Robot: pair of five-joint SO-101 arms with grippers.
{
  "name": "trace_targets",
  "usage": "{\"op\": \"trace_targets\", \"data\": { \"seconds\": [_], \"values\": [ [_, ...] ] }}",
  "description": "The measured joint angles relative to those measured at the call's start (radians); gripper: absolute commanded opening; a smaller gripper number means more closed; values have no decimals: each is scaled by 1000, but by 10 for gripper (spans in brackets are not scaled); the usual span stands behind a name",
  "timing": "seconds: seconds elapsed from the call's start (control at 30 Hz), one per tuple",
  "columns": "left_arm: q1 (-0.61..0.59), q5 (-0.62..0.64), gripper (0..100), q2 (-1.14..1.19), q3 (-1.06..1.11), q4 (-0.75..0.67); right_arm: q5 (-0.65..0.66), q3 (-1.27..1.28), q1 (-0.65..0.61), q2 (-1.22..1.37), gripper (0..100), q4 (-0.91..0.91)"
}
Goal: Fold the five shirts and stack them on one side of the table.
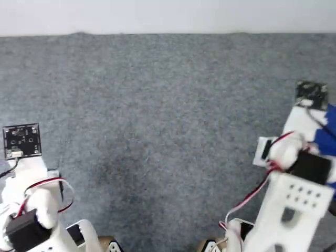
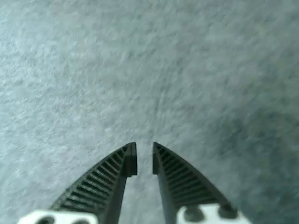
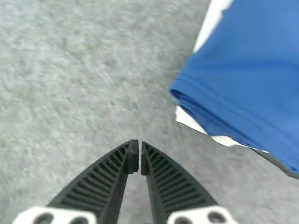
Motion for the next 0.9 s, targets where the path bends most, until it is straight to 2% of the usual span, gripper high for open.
{"op": "trace_targets", "data": {
  "seconds": [0.13, 0.23, 0.37, 0.7, 0.9],
  "values": [
    [167, 129, 86, -2, 35, -68, -55, 229, -44, -175, 9, -109],
    [250, 210, 85, -2, 92, -155, -64, 399, -63, -316, 9, -183],
    [315, 295, 9, 3, 212, -292, -64, 609, -87, -511, 9, -265],
    [548, 319, 14, 9, 586, -623, -64, 967, -216, -914, 9, -322],
    [595, 322, 14, 9, 795, -895, -64, 1128, -273, -985, 9, -361]
  ]
}}
